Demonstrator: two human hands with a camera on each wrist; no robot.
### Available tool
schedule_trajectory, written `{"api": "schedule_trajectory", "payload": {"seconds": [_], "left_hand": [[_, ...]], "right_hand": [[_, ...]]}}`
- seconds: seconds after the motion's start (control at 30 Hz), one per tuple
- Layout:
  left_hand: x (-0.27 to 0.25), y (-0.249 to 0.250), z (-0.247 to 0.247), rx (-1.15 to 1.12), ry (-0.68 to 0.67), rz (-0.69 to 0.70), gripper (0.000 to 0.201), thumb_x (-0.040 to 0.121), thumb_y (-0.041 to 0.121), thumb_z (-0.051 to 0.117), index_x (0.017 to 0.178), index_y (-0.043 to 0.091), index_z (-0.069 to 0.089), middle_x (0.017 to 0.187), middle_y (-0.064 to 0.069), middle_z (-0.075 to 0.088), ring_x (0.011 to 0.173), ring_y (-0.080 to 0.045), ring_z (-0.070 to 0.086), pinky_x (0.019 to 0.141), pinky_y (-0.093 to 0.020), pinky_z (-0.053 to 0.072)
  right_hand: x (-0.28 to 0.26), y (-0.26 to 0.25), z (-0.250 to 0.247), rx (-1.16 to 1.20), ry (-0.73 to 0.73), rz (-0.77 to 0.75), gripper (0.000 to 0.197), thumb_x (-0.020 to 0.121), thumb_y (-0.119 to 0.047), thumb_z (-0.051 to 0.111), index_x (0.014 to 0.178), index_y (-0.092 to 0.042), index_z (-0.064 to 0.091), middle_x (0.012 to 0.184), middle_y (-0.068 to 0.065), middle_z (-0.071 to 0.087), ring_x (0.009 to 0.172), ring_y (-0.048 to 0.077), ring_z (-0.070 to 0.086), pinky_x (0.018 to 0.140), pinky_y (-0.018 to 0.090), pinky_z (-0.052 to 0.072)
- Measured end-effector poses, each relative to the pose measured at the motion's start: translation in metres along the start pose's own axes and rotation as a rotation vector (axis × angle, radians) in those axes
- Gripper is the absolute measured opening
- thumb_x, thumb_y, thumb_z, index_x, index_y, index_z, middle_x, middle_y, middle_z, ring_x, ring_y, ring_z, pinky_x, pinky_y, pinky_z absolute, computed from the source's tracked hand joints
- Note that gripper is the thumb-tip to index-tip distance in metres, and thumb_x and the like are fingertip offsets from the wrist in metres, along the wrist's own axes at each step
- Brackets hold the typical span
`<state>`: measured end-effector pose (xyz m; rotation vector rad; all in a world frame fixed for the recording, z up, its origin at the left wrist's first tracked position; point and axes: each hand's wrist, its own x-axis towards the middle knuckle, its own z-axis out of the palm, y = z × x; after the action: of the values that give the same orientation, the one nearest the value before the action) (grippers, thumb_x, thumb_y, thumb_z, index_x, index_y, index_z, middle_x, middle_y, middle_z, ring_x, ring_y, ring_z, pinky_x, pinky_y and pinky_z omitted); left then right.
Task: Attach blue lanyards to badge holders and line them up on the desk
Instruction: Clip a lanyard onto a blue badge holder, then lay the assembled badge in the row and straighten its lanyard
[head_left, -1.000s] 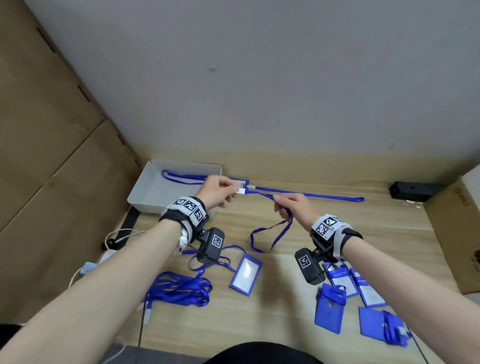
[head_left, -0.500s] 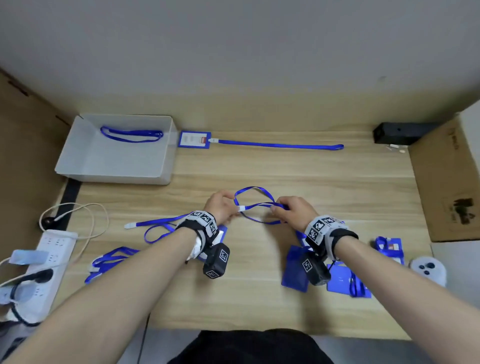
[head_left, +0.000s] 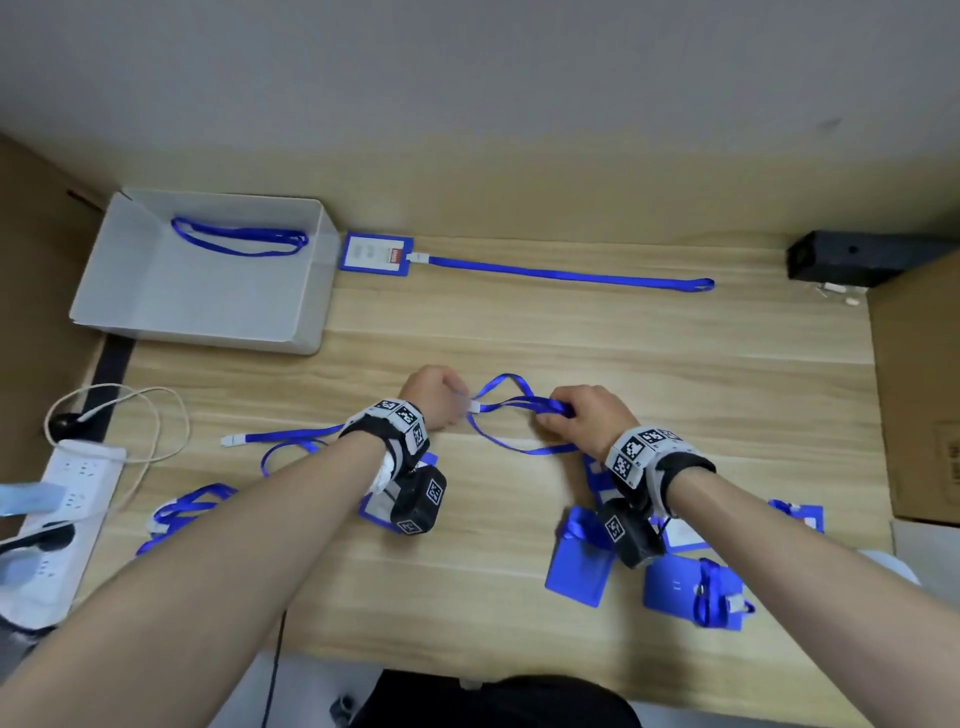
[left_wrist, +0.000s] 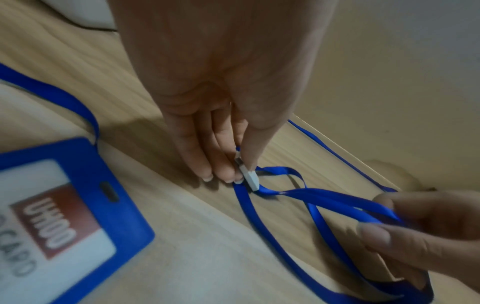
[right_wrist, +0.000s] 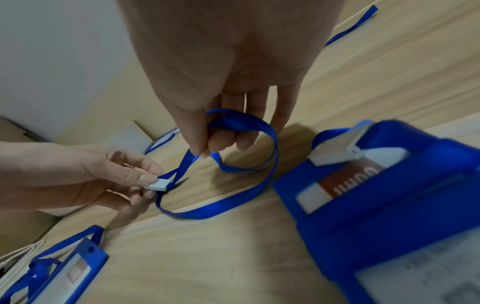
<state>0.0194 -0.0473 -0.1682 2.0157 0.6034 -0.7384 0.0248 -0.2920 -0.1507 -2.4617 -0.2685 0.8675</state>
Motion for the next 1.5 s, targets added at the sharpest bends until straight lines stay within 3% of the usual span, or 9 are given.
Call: {"api": "schedule_trajectory", "payload": {"seconds": [0.13,0.27,0.43,0.7,0.9,1.13,1.33,1.4,1.5], "left_hand": [[-0.009,-0.007,-0.037,-0.082,0.018,-0.032,0.010,0.085,0.002,0.069,0.080,0.009,0.065,0.076,-0.021,0.071,0.062,-0.025,0.064,0.069,-0.038,0.058],[-0.025,-0.013,-0.095,-0.157,0.048,0.034,0.013,0.087,-0.003,0.068,0.080,0.006,0.063,0.066,-0.012,0.068,0.050,-0.012,0.061,0.050,-0.020,0.053],[-0.035,-0.019,-0.168,-0.176,0.105,0.125,0.012,0.085,-0.005,0.069,0.078,0.004,0.064,0.068,-0.018,0.067,0.054,-0.020,0.062,0.053,-0.023,0.055],[-0.031,-0.054,-0.297,-0.205,0.133,0.230,0.006,0.084,-0.001,0.071,0.090,-0.002,0.069,0.080,-0.023,0.071,0.062,-0.022,0.065,0.063,-0.027,0.059],[-0.020,-0.068,-0.369,-0.237,0.235,0.215,0.009,0.085,0.005,0.072,0.093,0.005,0.070,0.081,-0.014,0.072,0.070,-0.021,0.068,0.072,-0.032,0.059],[0.045,-0.066,-0.423,-0.178,0.377,0.100,0.011,0.082,0.002,0.073,0.093,0.002,0.070,0.070,-0.012,0.069,0.056,-0.019,0.064,0.056,-0.026,0.054],[0.103,-0.072,-0.444,0.002,0.423,0.000,0.009,0.086,0.008,0.066,0.091,0.008,0.073,0.095,-0.014,0.072,0.090,-0.032,0.068,0.086,-0.038,0.056],[0.120,-0.075,-0.443,0.025,0.435,0.007,0.016,0.084,0.000,0.063,0.087,0.013,0.072,0.101,-0.014,0.071,0.097,-0.033,0.066,0.089,-0.036,0.054],[0.134,-0.078,-0.441,0.149,0.399,0.031,0.024,0.084,0.002,0.060,0.103,0.010,0.072,0.107,-0.015,0.070,0.103,-0.033,0.065,0.089,-0.033,0.052]], "right_hand": [[0.005,0.000,0.001,0.098,0.126,-0.073,0.019,0.084,-0.040,0.070,0.080,-0.022,0.066,0.073,-0.004,0.060,0.076,0.020,0.053,0.069,0.035,0.043],[0.011,-0.023,0.010,0.162,0.330,-0.218,0.013,0.078,-0.026,0.080,0.079,-0.019,0.069,0.091,-0.006,0.054,0.093,0.015,0.043,0.081,0.027,0.036],[0.022,-0.079,0.018,0.250,0.437,-0.167,0.012,0.080,-0.021,0.078,0.076,-0.020,0.067,0.097,-0.005,0.053,0.098,0.015,0.045,0.086,0.027,0.035],[0.050,-0.191,0.025,0.164,0.391,-0.111,0.010,0.085,-0.030,0.073,0.080,-0.024,0.066,0.088,-0.002,0.061,0.075,0.016,0.061,0.072,0.034,0.049],[0.086,-0.280,0.013,0.008,0.277,-0.039,0.012,0.089,-0.035,0.066,0.085,-0.023,0.064,0.080,-0.005,0.067,0.076,0.018,0.060,0.063,0.028,0.040],[0.182,-0.352,0.001,0.170,0.107,0.179,0.011,0.079,-0.012,0.062,0.070,-0.013,0.068,0.066,0.012,0.073,0.064,0.029,0.072,0.071,0.050,0.061],[0.248,-0.387,0.010,0.063,0.166,0.242,0.014,0.073,-0.009,0.064,0.074,-0.016,0.076,0.070,0.011,0.070,0.073,0.028,0.070,0.068,0.032,0.058],[0.265,-0.387,0.015,0.053,0.168,0.240,0.019,0.077,-0.009,0.059,0.083,-0.016,0.076,0.078,0.012,0.071,0.076,0.030,0.069,0.071,0.032,0.057],[0.280,-0.383,0.022,-0.001,0.155,0.220,0.031,0.078,-0.010,0.056,0.103,-0.017,0.073,0.093,0.015,0.071,0.086,0.032,0.069,0.068,0.029,0.050]]}}
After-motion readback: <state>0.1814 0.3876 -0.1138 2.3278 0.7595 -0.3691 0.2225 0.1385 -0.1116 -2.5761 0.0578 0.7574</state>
